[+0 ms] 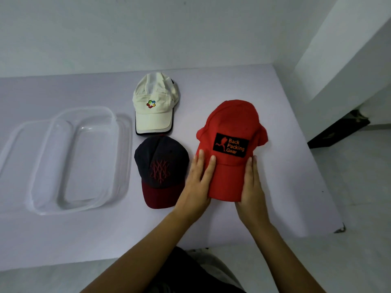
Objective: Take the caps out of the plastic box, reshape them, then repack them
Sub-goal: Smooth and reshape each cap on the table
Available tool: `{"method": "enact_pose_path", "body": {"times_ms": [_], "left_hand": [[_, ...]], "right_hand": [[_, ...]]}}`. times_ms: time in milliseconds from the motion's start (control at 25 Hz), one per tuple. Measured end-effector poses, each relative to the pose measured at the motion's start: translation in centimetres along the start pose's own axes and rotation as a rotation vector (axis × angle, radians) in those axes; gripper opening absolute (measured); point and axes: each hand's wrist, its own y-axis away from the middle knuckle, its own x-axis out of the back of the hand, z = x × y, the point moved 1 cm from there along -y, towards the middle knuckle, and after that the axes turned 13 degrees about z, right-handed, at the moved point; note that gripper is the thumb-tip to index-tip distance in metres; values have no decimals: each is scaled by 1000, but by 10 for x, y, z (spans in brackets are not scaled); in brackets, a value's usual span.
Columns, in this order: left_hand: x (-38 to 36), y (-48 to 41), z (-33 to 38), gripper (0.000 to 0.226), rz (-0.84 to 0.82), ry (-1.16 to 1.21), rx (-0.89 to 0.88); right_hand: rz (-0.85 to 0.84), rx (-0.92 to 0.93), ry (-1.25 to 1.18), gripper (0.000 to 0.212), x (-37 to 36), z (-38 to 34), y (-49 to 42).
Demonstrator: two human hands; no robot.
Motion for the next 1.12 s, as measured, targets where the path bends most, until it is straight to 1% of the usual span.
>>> {"method": "enact_pose_path", "body": {"times_ms": [40,80,120,200,280,360,440,520,600,680,760,800,880,920,960,1000,1040,1120], "left_hand": [[5,-4,-2,99,-21,80,92],[10,-7,-4,105,-32,135,145],[15,-9,-5,109,-36,157,144],[19,-8,-1,112,-54,219,100],[21,-5,10,112,-60,327,172],[23,-5,25,109,-64,482,271],[25,-4,37,104,-71,649,358],[29,-3,43,99,-49,777,429],[31,-4,46,99,-36,807,438],[33,-7,50,99,-26,832,459],[36,-9,47,98,-21,766,437],[40,-10,43,98,-45,646,388],[43,-11,26,99,-147,330,229],[43,-9,19,100,-197,202,152],[42,-7,16,100,-226,136,109],[41,-5,17,99,-224,128,97],[39,-2,21,97,-203,159,102],[38,2,28,89,-183,285,126]], "right_hand": [[-10,43,-30,79,0,1,-1],[-50,69,-76,77,1,2,-2],[-110,71,-141,77,0,3,-2],[-184,19,-340,77,1,2,-1],[-187,-68,-579,73,3,-8,0],[-150,-126,-727,67,5,-24,3],[-104,-167,-794,63,7,-39,5],[-72,-169,-816,66,10,-48,5],[-83,-134,-822,70,11,-53,3],[-75,-149,-842,69,11,-59,0],[-62,-125,-840,68,14,-55,0],[-97,-79,-808,67,16,-50,0],[-202,30,-634,62,23,-32,-2],[-239,79,-516,65,26,-23,-4],[-253,112,-419,68,29,-16,-5],[-242,130,-368,69,31,-14,-7],[-221,143,-367,67,33,-13,-7],[-189,148,-465,65,35,-18,-5]]}}
